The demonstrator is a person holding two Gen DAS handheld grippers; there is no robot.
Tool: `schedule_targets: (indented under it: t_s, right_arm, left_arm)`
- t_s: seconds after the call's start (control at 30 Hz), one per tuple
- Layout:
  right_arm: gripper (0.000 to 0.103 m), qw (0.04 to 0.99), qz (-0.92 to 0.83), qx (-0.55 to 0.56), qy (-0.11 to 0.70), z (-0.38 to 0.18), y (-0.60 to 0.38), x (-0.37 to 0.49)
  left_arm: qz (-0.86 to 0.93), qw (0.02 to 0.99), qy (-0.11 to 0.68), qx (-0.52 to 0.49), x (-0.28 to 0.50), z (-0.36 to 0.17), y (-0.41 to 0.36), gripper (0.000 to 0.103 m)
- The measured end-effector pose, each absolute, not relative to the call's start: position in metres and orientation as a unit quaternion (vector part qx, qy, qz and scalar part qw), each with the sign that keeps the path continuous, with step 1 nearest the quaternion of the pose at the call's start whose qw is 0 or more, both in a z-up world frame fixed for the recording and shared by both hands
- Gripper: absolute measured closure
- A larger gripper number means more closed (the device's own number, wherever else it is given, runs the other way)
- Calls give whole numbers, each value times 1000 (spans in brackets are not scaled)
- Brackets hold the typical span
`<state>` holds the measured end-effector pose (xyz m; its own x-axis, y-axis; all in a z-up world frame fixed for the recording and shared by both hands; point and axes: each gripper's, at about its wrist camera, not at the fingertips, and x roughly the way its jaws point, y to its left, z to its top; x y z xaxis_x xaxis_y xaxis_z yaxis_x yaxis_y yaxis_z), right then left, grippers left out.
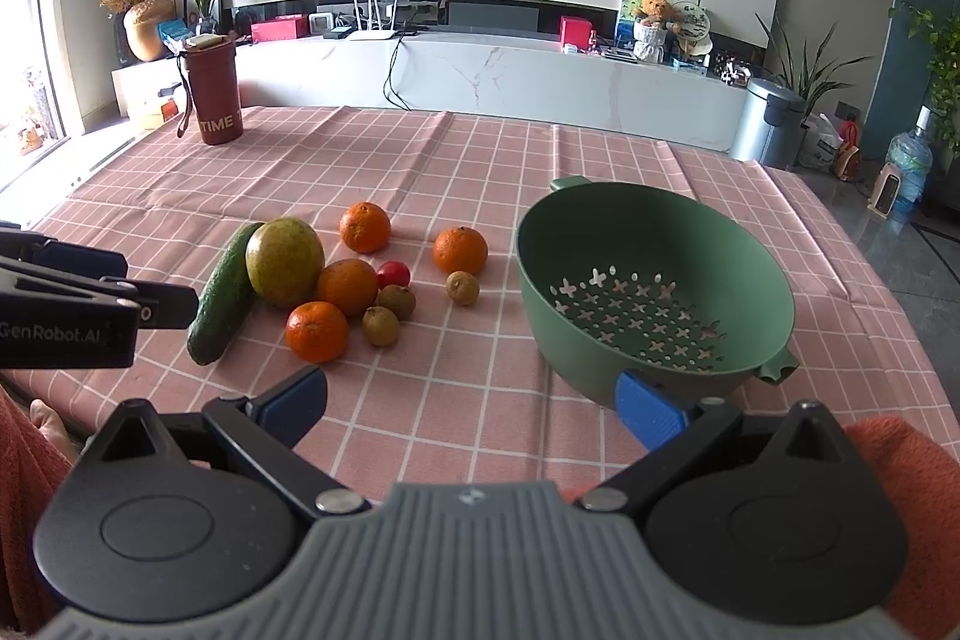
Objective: Organize fruits
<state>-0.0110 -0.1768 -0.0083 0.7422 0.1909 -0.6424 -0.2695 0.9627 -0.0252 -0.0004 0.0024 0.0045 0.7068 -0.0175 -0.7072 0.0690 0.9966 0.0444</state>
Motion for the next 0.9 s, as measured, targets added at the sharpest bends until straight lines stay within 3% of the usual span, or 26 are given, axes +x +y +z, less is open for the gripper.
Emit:
schedule_targets:
  t_s: [0.9]
  right_arm:
    - [5,931,117,-64,340,-9,-178,-11]
  left_arm:
    - [-25,925,379,32,-2,8,2,35]
